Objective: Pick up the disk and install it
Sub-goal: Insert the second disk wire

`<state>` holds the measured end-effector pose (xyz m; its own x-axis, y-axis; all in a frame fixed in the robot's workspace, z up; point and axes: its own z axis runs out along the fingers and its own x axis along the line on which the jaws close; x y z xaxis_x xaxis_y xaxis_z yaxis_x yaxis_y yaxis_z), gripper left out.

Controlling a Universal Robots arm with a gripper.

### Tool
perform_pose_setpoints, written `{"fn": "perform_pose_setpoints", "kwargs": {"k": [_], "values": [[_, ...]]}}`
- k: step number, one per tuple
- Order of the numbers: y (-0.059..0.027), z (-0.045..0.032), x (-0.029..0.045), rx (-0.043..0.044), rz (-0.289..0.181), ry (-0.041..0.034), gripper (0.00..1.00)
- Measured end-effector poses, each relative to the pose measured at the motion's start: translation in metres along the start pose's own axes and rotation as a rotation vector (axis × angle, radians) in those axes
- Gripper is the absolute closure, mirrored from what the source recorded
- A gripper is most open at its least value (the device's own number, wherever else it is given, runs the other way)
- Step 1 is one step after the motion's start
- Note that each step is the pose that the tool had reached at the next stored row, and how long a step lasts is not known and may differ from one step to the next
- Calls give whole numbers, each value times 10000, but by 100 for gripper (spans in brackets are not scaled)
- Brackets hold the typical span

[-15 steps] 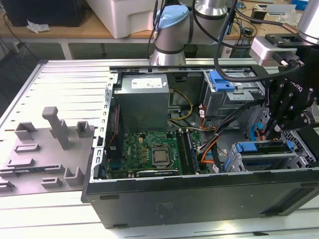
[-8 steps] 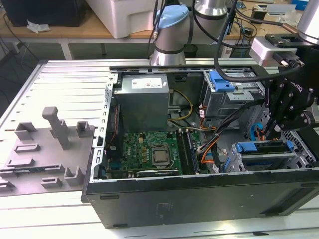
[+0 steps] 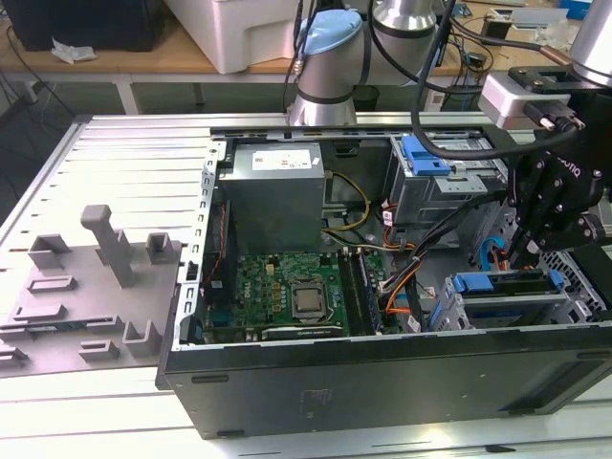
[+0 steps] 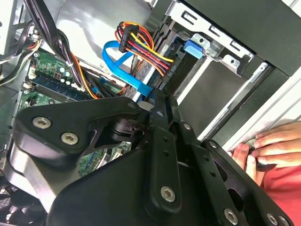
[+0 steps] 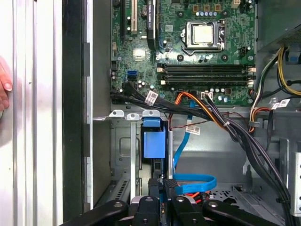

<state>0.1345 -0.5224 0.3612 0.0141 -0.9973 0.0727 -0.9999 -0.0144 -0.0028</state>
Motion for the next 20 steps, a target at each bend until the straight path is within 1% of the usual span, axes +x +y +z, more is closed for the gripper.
{"fn": "perform_pose_setpoints", "kwargs": {"k": [2, 3, 4, 5, 7, 20], "values": [[0, 2, 0, 28, -42, 0, 84], [2, 4, 0, 63, -77, 0, 84], [6, 4, -1, 72, -75, -29, 84], [17, 8, -1, 88, -77, -88, 84], [19, 22, -2, 88, -75, -92, 84], [19, 50, -4, 88, -76, -93, 84]]}}
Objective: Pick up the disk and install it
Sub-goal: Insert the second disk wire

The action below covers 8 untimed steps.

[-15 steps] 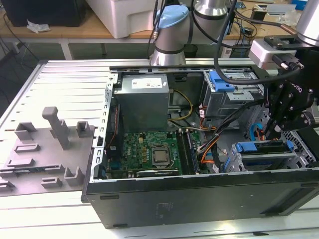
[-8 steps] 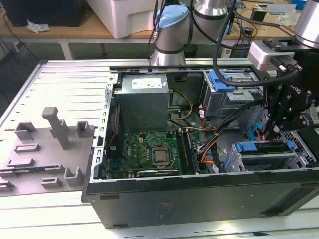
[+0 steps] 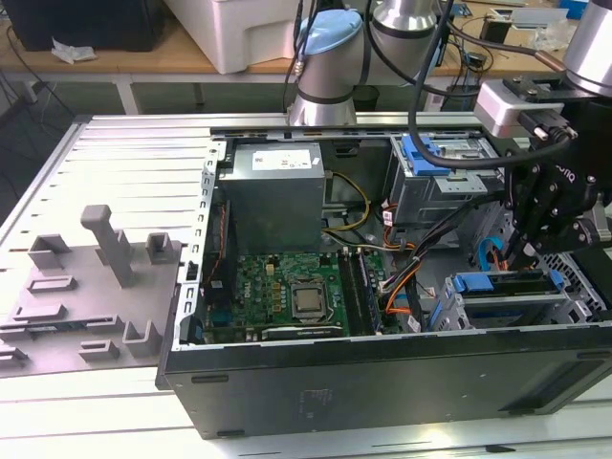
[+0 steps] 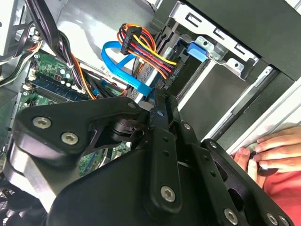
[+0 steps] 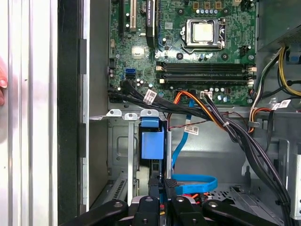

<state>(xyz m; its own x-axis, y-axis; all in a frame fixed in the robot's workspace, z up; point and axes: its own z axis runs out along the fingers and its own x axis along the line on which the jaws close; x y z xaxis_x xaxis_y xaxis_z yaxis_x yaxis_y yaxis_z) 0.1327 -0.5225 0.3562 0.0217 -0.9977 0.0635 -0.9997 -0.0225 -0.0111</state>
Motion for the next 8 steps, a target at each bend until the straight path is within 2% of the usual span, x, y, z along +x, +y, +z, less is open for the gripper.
{"fn": "perform_pose_setpoints", "kwargs": {"k": [8], "values": [[-1, 22, -1, 0, 2, 0, 84]]}}
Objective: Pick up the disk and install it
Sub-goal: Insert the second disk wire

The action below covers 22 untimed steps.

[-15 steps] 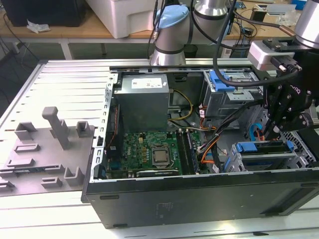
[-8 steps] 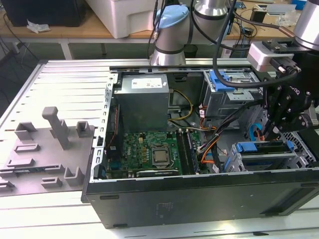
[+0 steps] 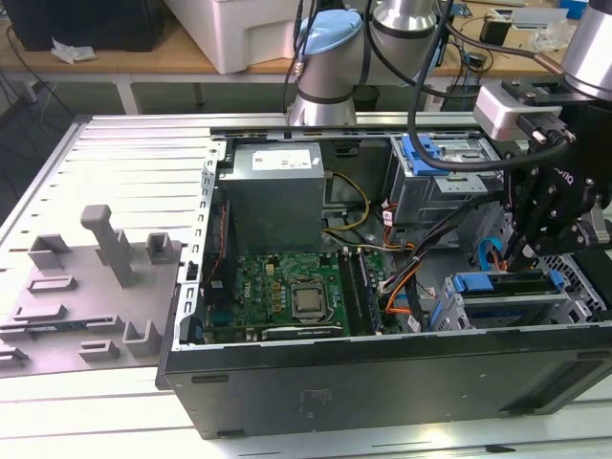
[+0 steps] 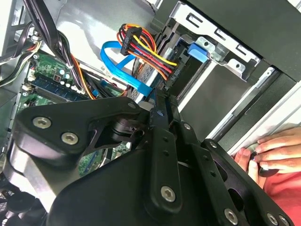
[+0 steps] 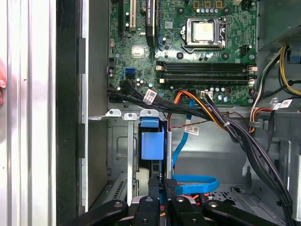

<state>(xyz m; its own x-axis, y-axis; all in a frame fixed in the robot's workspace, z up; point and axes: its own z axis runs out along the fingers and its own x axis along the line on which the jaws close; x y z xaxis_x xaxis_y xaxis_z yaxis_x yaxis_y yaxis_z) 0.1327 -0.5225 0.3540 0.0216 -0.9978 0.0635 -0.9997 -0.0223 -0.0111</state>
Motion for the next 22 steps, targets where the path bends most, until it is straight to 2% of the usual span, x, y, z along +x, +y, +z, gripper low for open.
{"fn": "perform_pose_setpoints", "kwargs": {"k": [22], "values": [[-5, 50, -3, 0, -1, 0, 84]]}}
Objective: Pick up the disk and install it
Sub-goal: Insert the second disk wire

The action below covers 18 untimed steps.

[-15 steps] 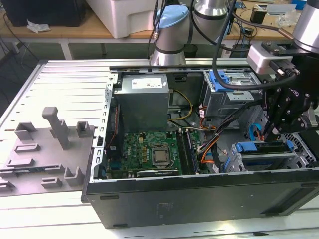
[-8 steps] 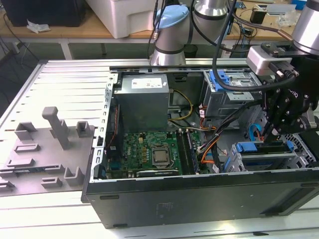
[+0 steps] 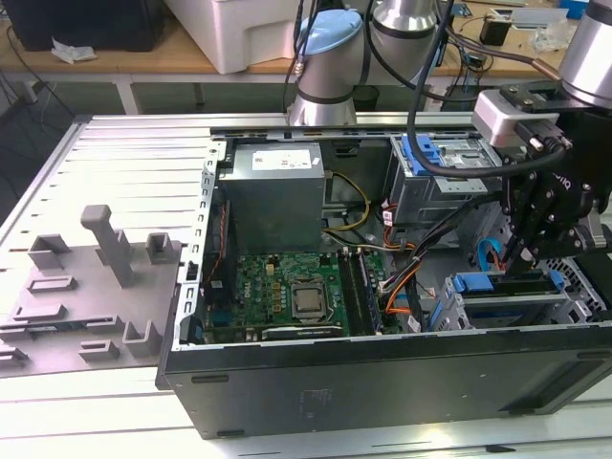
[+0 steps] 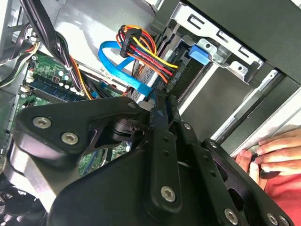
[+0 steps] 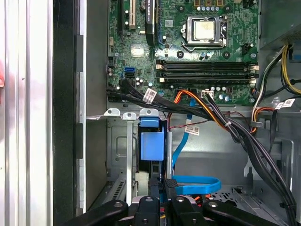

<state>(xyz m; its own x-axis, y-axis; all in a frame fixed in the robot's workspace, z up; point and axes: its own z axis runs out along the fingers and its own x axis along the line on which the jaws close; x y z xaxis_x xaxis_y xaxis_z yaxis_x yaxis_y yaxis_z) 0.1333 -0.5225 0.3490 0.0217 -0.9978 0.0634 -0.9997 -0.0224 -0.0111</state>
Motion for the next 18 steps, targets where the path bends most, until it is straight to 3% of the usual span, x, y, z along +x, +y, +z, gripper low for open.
{"fn": "perform_pose_setpoints", "kwargs": {"k": [18], "values": [[-5, 38, -2, 1, -2, 0, 84]]}}
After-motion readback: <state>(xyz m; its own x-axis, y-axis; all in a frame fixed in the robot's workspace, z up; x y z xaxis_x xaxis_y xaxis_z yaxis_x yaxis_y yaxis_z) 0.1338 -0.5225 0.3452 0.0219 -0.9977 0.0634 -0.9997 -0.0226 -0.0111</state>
